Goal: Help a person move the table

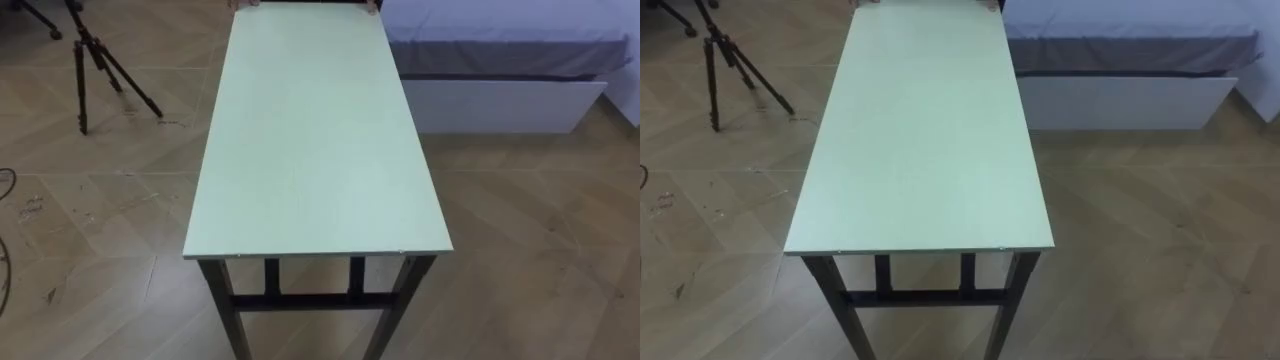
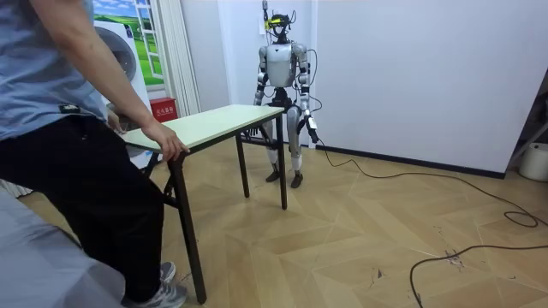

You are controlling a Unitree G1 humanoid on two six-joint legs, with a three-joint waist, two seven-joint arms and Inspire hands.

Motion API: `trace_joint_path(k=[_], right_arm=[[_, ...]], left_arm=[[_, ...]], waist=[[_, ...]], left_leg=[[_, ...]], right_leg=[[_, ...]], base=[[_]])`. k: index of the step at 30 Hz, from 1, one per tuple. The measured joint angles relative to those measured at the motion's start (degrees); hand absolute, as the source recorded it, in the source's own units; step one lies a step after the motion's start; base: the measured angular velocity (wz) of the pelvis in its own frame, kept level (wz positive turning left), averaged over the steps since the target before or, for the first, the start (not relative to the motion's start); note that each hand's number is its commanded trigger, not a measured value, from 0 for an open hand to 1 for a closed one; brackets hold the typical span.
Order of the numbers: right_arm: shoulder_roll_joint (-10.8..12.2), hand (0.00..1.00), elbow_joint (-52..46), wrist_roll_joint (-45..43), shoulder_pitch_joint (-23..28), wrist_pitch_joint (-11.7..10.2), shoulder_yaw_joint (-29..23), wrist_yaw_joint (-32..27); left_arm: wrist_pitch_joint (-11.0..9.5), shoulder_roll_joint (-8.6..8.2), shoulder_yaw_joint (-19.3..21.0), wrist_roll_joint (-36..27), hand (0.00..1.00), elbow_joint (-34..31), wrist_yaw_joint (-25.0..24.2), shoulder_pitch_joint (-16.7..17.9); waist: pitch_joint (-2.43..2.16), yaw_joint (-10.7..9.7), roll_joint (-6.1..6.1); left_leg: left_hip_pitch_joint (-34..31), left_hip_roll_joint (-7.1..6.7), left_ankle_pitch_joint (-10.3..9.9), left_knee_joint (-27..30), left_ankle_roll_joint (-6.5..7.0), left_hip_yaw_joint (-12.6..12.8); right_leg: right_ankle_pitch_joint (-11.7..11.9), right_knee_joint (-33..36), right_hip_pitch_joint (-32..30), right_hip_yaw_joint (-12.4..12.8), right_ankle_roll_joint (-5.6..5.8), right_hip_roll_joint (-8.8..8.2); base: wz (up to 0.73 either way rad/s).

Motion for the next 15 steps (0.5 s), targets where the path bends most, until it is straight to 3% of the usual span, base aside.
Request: trace_joint_path(k=[7,12,15], right_arm=[[-0.17,0.00,0.01,0.05,-0.20,0.31,0.47,0.23],[-0.16,0.00,0.08,0.06,-0.25,0.38,0.66,0.65],[-0.12,0.00,0.04,2.01,-0.11,0.70,0.70,1.15]], left_arm=[[0.05,0.00,0.01,0.18,0.00,0.04,0.02,0.05],[0.08,-0.02,-0.01,-0.29,0.00,0.04,0.03,0.15],[0.13,-0.10,0.07,-4.46,0.00,0.38,-1.05,0.00]], waist=[[0.24,0.09,-0.22],[0.11,0.18,-0.13],[0.06,0.59,-0.13]], left_leg=[[-0.06,0.01,0.00,-0.02,0.00,-0.25],[0.05,0.00,0.00,-0.09,0.00,-0.15],[0.08,0.04,0.00,-0.22,0.00,0.17]], right_leg=[[0.00,-0.01,0.03,-0.01,0.01,0.04],[0.00,-0.01,0.03,0.13,0.01,0.05],[0.00,0.00,-0.08,0.13,0.01,0.02]], base=[[0.00],[0.00],[-0.02]])
